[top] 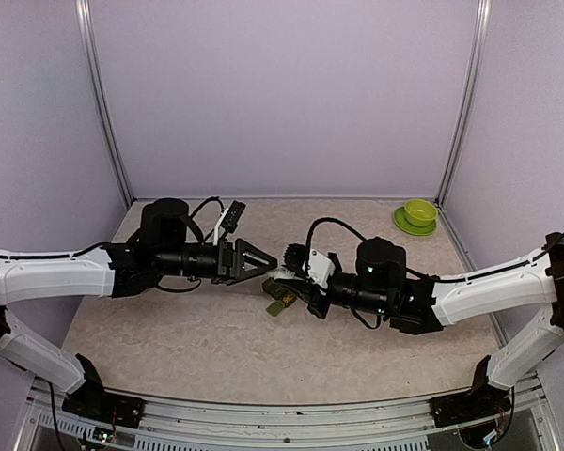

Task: Sort the pills into containers
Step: Screw the lid of the pill bottle onto the pill bottle, then pass from the left arm to the right

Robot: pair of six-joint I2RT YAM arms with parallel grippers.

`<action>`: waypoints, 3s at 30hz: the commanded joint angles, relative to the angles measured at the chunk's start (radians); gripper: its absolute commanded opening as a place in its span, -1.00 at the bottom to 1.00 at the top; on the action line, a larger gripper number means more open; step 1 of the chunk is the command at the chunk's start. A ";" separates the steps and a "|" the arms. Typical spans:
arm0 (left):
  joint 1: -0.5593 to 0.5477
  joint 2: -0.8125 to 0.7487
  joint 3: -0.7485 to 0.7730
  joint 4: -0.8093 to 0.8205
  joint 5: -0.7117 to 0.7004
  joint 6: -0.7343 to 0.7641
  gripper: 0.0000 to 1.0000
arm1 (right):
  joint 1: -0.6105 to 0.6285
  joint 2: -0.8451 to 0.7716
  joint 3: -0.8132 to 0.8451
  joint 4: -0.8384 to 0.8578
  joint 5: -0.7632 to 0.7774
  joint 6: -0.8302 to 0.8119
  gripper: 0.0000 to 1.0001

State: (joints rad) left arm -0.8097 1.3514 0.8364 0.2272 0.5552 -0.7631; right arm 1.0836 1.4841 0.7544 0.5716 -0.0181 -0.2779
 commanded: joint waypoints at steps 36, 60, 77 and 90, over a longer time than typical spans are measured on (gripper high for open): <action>0.001 -0.048 -0.024 0.112 0.168 0.272 -0.87 | -0.056 0.006 0.131 -0.168 -0.369 0.508 -1.00; -0.050 -0.153 -0.026 0.039 0.115 0.385 0.02 | -0.158 0.095 0.137 -0.017 -0.769 0.889 -0.97; 0.054 -0.044 0.026 -0.103 0.102 0.023 0.57 | -0.073 -0.084 0.147 -0.330 -0.278 0.175 -0.97; 0.027 0.037 0.053 -0.040 0.177 -0.032 0.21 | 0.025 -0.064 0.174 -0.369 0.025 0.004 -0.98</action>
State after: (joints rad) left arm -0.7639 1.3663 0.8482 0.1581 0.6930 -0.7841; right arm 1.0996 1.4139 0.8921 0.2062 -0.0891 -0.2253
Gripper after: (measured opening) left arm 0.609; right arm 0.198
